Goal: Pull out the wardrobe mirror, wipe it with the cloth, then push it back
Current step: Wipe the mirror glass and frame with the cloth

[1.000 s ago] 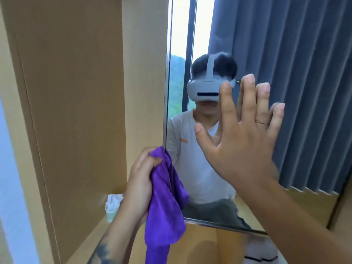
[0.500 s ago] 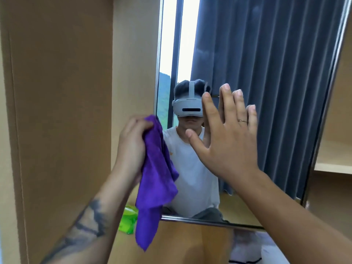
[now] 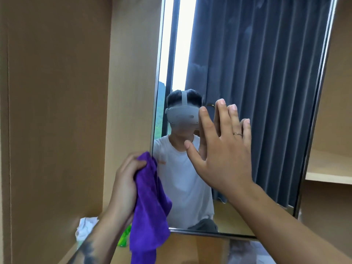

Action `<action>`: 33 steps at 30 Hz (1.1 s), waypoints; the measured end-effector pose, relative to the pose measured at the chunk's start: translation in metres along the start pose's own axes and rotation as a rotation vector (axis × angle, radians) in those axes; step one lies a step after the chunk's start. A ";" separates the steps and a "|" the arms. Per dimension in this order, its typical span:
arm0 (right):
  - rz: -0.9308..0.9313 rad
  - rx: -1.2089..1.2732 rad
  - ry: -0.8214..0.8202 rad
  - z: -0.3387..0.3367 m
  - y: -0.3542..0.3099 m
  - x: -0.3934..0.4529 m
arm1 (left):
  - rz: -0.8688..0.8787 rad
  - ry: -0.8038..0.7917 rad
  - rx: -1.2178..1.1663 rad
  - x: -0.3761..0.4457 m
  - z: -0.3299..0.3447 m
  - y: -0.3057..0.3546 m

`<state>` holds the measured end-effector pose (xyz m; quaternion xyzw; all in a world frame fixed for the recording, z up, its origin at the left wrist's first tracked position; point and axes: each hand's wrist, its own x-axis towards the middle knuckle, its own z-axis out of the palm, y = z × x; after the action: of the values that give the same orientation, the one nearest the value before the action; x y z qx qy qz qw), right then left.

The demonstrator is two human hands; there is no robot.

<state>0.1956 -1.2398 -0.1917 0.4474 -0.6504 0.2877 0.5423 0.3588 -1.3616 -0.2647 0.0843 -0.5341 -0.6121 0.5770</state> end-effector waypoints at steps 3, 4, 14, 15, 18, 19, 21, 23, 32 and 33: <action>-0.010 0.011 0.029 0.006 0.001 -0.003 | -0.051 0.004 0.047 -0.010 -0.014 -0.017; -0.018 0.016 0.039 0.008 0.002 -0.003 | -0.055 -0.001 0.053 -0.008 -0.014 -0.017; -0.046 0.025 0.103 0.019 0.007 -0.005 | 0.148 -0.031 0.019 0.063 0.037 0.059; -0.050 0.020 0.111 0.020 0.007 -0.005 | 0.171 -0.023 0.032 0.062 0.037 0.056; -0.051 0.027 0.112 0.021 0.008 -0.006 | 0.266 -0.010 0.061 0.042 0.027 0.032; -0.050 0.031 0.109 0.021 0.007 -0.007 | 0.266 -0.010 0.075 0.033 0.020 0.021; -0.046 0.034 0.117 0.024 0.008 -0.008 | 0.215 -0.019 0.094 0.014 0.005 -0.004; -0.040 0.029 0.132 0.026 0.009 -0.009 | 0.147 -0.015 0.109 -0.007 -0.011 -0.025; -0.052 -0.027 0.179 0.036 0.010 -0.014 | 0.152 0.034 0.227 -0.020 -0.007 -0.019; -0.056 -0.024 0.186 0.036 0.011 -0.014 | 0.205 0.036 0.238 -0.007 0.003 -0.006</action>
<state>0.1700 -1.2623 -0.2125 0.4303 -0.5879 0.3049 0.6134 0.3553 -1.3558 -0.2722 0.1080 -0.5981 -0.4807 0.6321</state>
